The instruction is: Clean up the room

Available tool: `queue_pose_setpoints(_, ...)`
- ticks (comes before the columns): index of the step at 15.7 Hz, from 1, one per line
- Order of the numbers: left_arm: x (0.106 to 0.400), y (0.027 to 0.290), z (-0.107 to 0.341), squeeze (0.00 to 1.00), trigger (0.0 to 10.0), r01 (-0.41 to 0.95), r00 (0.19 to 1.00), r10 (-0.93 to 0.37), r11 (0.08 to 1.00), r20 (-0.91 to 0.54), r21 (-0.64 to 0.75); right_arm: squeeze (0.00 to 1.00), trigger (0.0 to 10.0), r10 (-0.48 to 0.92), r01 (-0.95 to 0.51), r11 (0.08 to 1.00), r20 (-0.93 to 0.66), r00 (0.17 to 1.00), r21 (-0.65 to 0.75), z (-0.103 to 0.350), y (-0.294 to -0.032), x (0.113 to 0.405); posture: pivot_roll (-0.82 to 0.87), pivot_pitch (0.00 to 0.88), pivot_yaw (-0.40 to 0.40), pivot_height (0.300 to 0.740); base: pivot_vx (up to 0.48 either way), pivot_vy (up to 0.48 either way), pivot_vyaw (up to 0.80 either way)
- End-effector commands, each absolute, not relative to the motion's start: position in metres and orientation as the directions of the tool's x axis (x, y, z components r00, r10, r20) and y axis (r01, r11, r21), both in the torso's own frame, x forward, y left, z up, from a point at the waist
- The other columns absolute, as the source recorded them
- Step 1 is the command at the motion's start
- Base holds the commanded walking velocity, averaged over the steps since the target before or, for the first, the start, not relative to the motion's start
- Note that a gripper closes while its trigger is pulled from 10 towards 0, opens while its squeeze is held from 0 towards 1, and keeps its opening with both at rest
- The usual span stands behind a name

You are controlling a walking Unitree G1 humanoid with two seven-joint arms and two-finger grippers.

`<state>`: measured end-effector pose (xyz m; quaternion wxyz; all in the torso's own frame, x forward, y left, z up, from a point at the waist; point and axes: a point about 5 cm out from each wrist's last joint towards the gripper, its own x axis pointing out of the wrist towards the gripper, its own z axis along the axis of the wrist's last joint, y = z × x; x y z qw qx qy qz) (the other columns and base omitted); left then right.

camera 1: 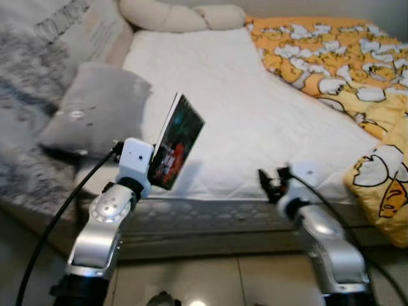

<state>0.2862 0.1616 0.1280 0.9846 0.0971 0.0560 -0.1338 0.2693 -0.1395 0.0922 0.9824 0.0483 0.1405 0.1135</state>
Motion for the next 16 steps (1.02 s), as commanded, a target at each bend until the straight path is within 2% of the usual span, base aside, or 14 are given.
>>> queue_pose_setpoints(1, 0.2896, 0.1611, 0.1398, 0.0, 10.0, 0.258, 0.965, -0.245, 0.949, -0.092, 0.18, 0.0, 10.0, 0.221, -0.198, 0.974, -0.25, 0.943, 0.114, 0.0967, -0.145, 0.2726, 0.07, 0.0, 0.023, 0.74, 0.0, 0.0, 0.0)
queue_pose_setpoints(16, 0.2906, 0.158, 0.1414, 0.0, 10.0, 0.283, 0.958, -0.272, 0.947, -0.091, 0.149, 0.0, 10.0, 0.226, -0.209, 0.973, -0.237, 0.945, 0.098, 0.1003, -0.1459, 0.2777, 0.07, 0.0, 0.018, 0.74, 0.0, 0.0, 0.0)
